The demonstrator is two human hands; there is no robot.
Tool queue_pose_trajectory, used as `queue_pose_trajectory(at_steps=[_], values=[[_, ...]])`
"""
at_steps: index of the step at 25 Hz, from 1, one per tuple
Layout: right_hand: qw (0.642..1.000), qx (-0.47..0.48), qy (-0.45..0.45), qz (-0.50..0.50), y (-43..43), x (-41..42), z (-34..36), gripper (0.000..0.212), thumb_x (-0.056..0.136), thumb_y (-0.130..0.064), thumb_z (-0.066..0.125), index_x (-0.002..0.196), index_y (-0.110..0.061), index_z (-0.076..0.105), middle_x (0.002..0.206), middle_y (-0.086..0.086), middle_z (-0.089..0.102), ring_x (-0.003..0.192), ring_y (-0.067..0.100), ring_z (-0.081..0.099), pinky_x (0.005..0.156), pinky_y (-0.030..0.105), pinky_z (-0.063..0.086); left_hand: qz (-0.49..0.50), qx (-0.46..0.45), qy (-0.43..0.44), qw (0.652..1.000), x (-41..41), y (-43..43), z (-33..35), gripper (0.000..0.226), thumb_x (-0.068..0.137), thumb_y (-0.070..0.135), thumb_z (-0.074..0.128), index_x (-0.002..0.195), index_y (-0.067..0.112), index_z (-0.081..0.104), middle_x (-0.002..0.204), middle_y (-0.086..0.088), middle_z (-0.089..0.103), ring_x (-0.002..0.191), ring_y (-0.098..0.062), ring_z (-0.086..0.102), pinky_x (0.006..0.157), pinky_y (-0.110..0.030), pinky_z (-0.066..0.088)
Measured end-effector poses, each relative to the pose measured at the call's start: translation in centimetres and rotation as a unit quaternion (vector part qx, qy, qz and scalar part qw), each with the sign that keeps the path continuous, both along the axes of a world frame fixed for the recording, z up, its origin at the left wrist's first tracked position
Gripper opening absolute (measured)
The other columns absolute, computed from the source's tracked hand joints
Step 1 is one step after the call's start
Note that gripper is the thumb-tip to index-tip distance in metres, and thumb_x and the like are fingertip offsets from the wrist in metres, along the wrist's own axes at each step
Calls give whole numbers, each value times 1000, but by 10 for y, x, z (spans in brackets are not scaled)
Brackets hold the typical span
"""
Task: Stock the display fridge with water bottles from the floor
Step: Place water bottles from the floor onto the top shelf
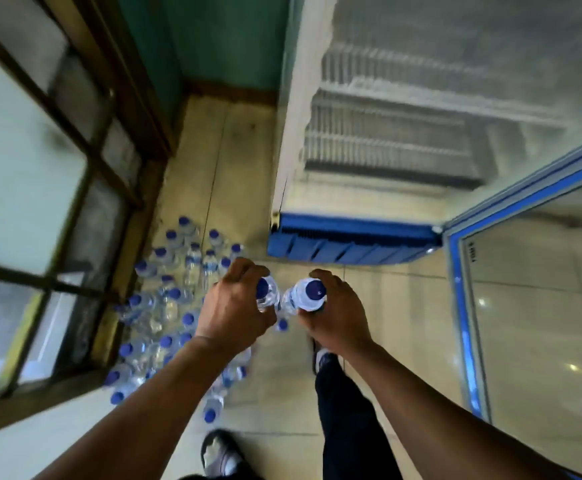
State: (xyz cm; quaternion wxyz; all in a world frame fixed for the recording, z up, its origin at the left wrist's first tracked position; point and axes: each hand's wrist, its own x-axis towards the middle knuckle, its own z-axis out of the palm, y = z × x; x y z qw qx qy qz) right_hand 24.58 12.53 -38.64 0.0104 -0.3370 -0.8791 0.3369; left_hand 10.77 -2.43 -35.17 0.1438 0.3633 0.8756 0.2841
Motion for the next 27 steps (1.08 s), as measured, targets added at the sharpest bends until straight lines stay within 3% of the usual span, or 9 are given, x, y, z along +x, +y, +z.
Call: queue_pose_trajectory(at_steps=[6, 9, 13, 17, 20, 23, 25, 27], values=[[970, -41, 239, -18, 84, -11, 261, 45, 72, -29, 74, 110, -41, 55, 102, -20, 67, 93, 3, 65, 80, 22, 52, -16, 173, 10, 985, -27, 75, 250, 68, 54, 27, 90, 116, 20, 63, 107, 6, 63, 88, -10, 62, 77, -24, 53], [936, -95, 337, -32, 132, -14, 355, 48, 78, -20, 74, 121, -31, 57, 112, -9, 70, 104, 13, 67, 90, 29, 52, -24, 248, -7, 968, -31, 118, 346, 73, 57, 28, 89, 123, 29, 59, 106, 16, 66, 92, -1, 64, 82, -16, 53], [874, -197, 444, -22, 203, -20, 464, 45, 89, -15, 61, 133, -12, 56, 126, 8, 68, 119, 26, 63, 100, 43, 49, -66, 338, 0, 939, -33, 190, 462, 63, 66, 22, 87, 120, 34, 59, 105, 21, 67, 95, 4, 64, 80, -9, 51], [807, -302, 505, -45, 256, -33, 541, 47, 93, -26, 54, 138, -13, 53, 124, 19, 66, 111, 41, 64, 92, 58, 52, -96, 416, 6, 904, -40, 255, 539, 57, 74, 27, 82, 124, 40, 57, 113, 19, 67, 105, -2, 65, 88, -19, 54], [805, -317, 497, -63, 295, -38, 586, 55, 85, -40, 52, 128, -5, 59, 113, 22, 70, 95, 39, 68, 83, 53, 55, -97, 464, 13, 880, -48, 301, 576, 60, 80, 32, 76, 135, 37, 53, 124, 18, 64, 114, -3, 61, 90, -21, 54], [795, -309, 521, -9, 334, -38, 619, 50, 71, -13, 69, 117, 3, 60, 99, 21, 69, 86, 33, 67, 72, 44, 58, -65, 492, 39, 867, -61, 344, 599, 72, 81, 39, 72, 146, 31, 42, 139, 19, 51, 123, 2, 51, 90, -9, 47], [826, -244, 509, 7, 362, -43, 635, 45, 72, -3, 65, 117, -4, 60, 95, 12, 72, 85, 25, 69, 71, 38, 58, -43, 491, 57, 868, -73, 369, 605, 74, 83, 38, 72, 148, 29, 38, 142, 17, 46, 126, -2, 47, 96, -16, 46], [855, -154, 493, -33, 394, -54, 645, 48, 78, 2, 74, 119, -15, 56, 98, 2, 73, 89, 17, 71, 72, 26, 57, -36, 480, 71, 874, -83, 397, 605, 72, 84, 38, 72, 147, 28, 39, 143, 10, 48, 128, -8, 48, 104, -31, 47]])
